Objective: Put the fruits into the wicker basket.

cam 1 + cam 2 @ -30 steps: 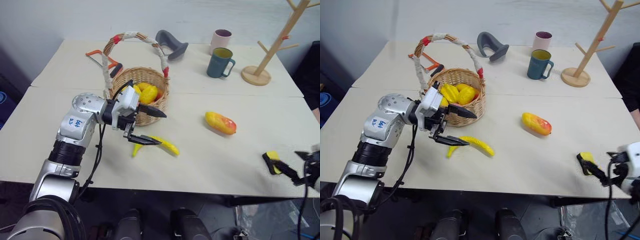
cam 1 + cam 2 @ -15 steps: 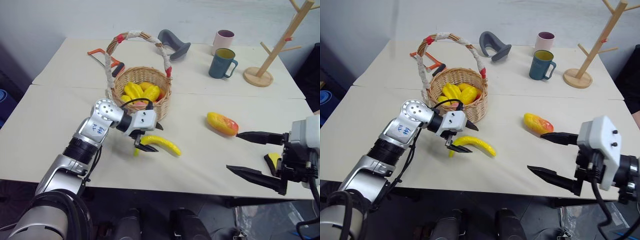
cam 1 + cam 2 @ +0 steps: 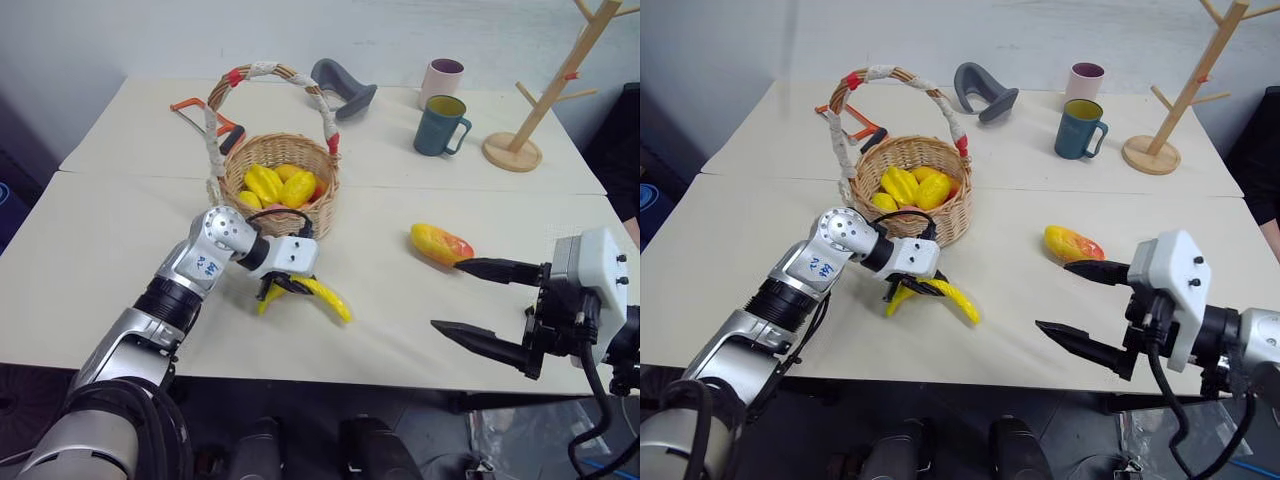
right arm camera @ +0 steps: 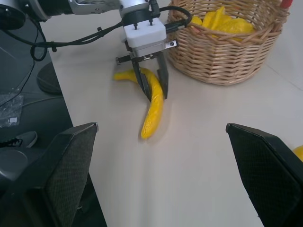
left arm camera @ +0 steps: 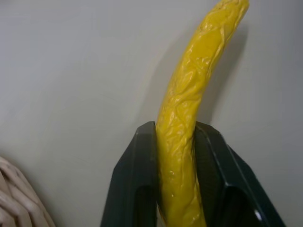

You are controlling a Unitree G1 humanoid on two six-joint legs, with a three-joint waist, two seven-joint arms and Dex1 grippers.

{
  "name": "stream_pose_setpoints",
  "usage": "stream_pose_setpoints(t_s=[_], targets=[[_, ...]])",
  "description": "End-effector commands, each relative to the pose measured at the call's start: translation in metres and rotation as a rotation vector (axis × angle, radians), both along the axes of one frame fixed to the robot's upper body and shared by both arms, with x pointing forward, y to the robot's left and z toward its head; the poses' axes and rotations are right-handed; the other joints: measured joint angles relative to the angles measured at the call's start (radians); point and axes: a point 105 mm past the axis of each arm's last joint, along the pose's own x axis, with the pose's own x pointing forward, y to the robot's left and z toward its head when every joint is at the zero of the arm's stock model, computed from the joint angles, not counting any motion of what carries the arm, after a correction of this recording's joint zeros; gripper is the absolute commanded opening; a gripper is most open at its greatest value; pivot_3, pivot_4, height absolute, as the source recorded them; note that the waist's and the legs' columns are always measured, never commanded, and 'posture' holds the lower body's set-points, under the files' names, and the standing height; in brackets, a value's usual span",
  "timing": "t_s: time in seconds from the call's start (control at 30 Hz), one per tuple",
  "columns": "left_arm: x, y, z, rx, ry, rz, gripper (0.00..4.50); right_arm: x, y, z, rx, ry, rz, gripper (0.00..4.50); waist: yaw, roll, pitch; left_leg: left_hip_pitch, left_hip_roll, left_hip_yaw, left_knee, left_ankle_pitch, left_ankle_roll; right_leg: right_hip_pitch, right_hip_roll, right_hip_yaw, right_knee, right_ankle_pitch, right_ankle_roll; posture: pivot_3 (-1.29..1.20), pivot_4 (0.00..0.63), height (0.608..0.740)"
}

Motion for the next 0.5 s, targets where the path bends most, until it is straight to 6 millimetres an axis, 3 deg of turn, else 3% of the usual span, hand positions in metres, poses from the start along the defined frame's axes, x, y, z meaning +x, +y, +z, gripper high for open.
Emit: stream_pose_setpoints(t_s=[0.03, 0.2, 0.33, 0.4, 0.5], targets=[[-0.004, -0.001, 0.025, -0.135, 0.009, 0.039, 0.59, 0.0, 0.004, 0.001, -0.002, -0.015, 0.018, 4.5, 0.001, 0.0, 0.0, 0.0, 0.0, 0.0, 0.0, 0.0, 0.0, 0.0, 0.0, 0.0, 0.0, 0.0, 0.0, 0.0, 0.15, 0.74], [0.002, -0.005, 0.071, -0.483, 0.156, 0.265, 0.59, 0.002, 0.008, -0.002, 0.019, -0.004, 0.042, 4.5, 0.001, 0.0, 0.0, -0.001, 0.0, -0.001, 0.001, 0.0, 0.0, 0.0, 0.0, 0.0, 0.001, 0.0, 0.0, 0.0, 0.15, 0.74], [0.013, 0.007, 0.113, -0.662, 0.161, 0.435, 0.59, 0.009, 0.01, -0.003, 0.033, -0.019, 0.035, 4.5, -0.001, 0.0, 0.0, 0.0, 0.0, -0.001, 0.002, 0.0, 0.0, 0.001, 0.0, -0.001, 0.001, 0.0, 0.001, 0.0, 0.15, 0.74], [0.022, 0.018, 0.132, -0.692, 0.107, 0.522, 0.59, 0.012, 0.012, -0.002, 0.049, -0.026, 0.04, 4.5, -0.001, -0.001, 0.001, 0.0, 0.0, -0.001, 0.002, 0.0, 0.0, 0.001, 0.0, -0.001, 0.002, 0.0, 0.001, 0.0, 0.15, 0.74], [0.056, 0.045, 0.137, -0.563, -0.118, 0.764, 0.59, 0.014, 0.016, -0.004, 0.053, -0.028, 0.059, 4.5, 0.0, -0.001, 0.001, 0.0, -0.001, -0.001, 0.001, 0.001, -0.001, 0.0, 0.0, 0.0, 0.001, 0.0, 0.002, 0.0, 0.15, 0.74]])
